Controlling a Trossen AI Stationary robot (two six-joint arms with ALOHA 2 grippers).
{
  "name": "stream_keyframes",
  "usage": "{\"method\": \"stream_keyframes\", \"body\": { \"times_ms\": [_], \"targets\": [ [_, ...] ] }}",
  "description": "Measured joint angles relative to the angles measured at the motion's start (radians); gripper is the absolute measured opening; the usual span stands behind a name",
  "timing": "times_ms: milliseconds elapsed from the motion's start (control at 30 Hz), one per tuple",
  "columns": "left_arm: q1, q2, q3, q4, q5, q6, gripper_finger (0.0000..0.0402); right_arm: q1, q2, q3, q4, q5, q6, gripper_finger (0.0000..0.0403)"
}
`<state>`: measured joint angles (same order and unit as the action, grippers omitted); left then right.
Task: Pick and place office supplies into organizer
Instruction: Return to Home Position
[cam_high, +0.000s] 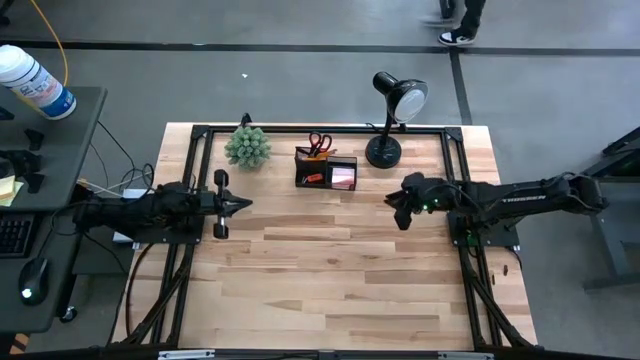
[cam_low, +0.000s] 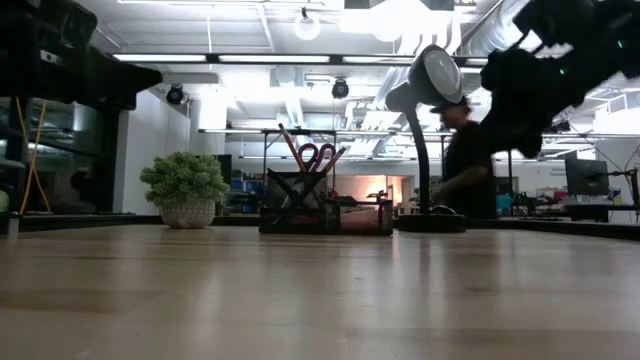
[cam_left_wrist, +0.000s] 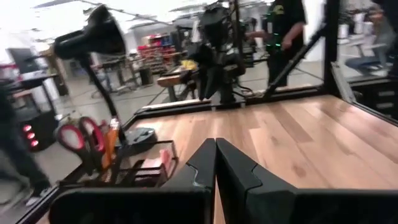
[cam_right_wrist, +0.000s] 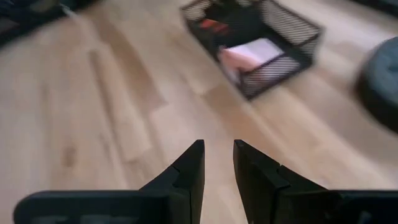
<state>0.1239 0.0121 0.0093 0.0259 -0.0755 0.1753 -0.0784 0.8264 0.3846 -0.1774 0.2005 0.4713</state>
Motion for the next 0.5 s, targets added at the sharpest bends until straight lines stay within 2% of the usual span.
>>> {"method": "stream_keyframes", "body": {
  "times_ms": [100,233,400,500],
  "targets": [
    [0.000,0.003,0.000,-0.001,0.023,0.011,0.0001,0.002,-0.022,-0.102,0.181,-0.064,0.015,0.0078],
    [0.000,0.003,0.000,-0.004,0.022,0.011,0.0001,0.002,-0.091,-0.191,0.303,-0.110,-0.049,0.0078],
    [0.000,0.003,0.000,-0.004,0.022,0.011,0.0001,-0.008,-0.280,-0.239,0.308,-0.106,-0.167,0.0078],
    [0.000,0.003,0.000,-0.004,0.020,0.011,0.0001,-0.014,-0.433,-0.236,0.240,-0.104,-0.222,0.0078]
  ]
}}
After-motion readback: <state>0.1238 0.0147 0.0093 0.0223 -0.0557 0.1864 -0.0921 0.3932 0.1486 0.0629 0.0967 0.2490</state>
